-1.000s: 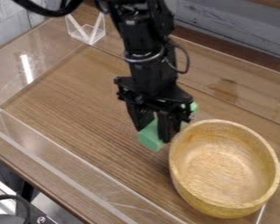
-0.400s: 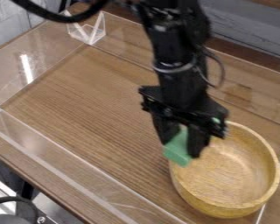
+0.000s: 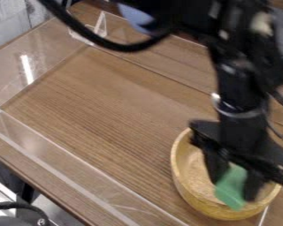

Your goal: Put the green block in the brown bowl

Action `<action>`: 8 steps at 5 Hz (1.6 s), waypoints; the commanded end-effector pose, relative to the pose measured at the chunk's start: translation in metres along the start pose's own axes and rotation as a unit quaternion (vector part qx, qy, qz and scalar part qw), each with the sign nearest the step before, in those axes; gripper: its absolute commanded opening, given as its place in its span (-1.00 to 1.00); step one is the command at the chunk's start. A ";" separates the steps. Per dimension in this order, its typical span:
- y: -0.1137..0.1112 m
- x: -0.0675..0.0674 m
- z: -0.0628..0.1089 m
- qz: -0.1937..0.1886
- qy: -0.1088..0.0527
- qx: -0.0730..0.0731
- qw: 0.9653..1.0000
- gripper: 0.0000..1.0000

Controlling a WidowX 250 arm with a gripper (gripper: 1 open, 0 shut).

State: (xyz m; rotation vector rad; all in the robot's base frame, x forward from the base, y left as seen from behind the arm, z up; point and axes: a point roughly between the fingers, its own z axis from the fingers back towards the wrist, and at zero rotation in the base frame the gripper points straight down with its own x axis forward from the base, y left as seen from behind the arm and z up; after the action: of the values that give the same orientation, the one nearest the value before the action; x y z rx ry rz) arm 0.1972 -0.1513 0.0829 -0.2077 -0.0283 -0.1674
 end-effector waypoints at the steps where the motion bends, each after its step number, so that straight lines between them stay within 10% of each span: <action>1: -0.005 0.013 0.011 0.000 -0.028 -0.009 1.000 -1.00; 8: 0.006 0.004 0.028 0.039 -0.035 -0.014 0.999 -1.00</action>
State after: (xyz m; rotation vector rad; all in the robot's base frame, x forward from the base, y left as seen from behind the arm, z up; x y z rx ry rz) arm 0.1974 -0.1394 0.0970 -0.2175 -0.0387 -0.0833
